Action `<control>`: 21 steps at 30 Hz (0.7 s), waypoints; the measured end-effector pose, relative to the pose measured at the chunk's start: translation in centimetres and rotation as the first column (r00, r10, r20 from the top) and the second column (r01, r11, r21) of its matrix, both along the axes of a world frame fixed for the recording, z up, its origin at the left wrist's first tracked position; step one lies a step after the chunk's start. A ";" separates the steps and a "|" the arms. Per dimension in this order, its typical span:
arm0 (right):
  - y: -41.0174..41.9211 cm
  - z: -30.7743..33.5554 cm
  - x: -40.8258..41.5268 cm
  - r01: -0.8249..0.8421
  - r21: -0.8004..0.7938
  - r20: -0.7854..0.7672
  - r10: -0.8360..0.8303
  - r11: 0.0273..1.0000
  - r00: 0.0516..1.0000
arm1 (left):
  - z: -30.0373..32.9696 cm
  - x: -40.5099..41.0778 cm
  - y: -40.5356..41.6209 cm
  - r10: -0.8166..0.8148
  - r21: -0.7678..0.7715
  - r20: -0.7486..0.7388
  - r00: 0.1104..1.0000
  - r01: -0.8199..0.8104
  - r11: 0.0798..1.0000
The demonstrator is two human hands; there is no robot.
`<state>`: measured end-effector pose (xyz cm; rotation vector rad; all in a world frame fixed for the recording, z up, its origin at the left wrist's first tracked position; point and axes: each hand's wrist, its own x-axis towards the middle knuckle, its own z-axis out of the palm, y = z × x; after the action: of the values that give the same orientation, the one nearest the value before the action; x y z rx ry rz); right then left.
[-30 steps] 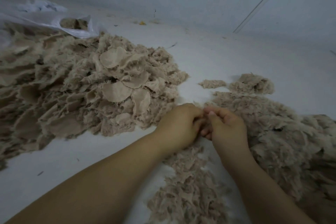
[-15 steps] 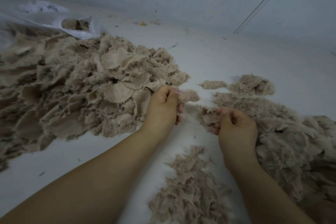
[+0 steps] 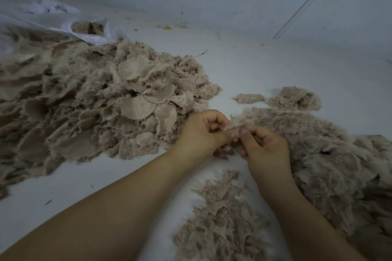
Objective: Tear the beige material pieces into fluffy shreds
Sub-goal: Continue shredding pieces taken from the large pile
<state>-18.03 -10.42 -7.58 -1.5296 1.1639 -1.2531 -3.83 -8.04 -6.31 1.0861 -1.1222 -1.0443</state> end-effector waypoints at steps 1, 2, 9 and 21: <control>-0.1 -0.1 0.0 -0.001 0.000 -0.004 0.001 1.000 1.000 | 0.0 0.1 0.0 0.003 0.012 -0.034 0.999 -0.002 1.000; -0.1 -0.2 0.0 -0.002 0.003 -0.003 0.002 1.000 1.000 | 0.1 0.2 0.0 0.006 0.027 -0.076 0.997 -0.004 1.000; 0.3 0.2 0.3 -0.073 0.067 0.094 0.066 0.995 0.993 | 0.0 -0.2 0.2 0.078 -0.073 0.080 0.994 -0.072 0.995; -0.3 0.0 0.0 -0.102 0.124 0.044 0.097 0.987 0.994 | -0.2 -0.2 0.0 0.072 0.009 0.101 0.992 -0.073 0.997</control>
<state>-18.05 -10.70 -7.60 -1.4468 1.1076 -1.1163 -4.05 -8.05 -6.48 1.1919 -1.1490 -0.9493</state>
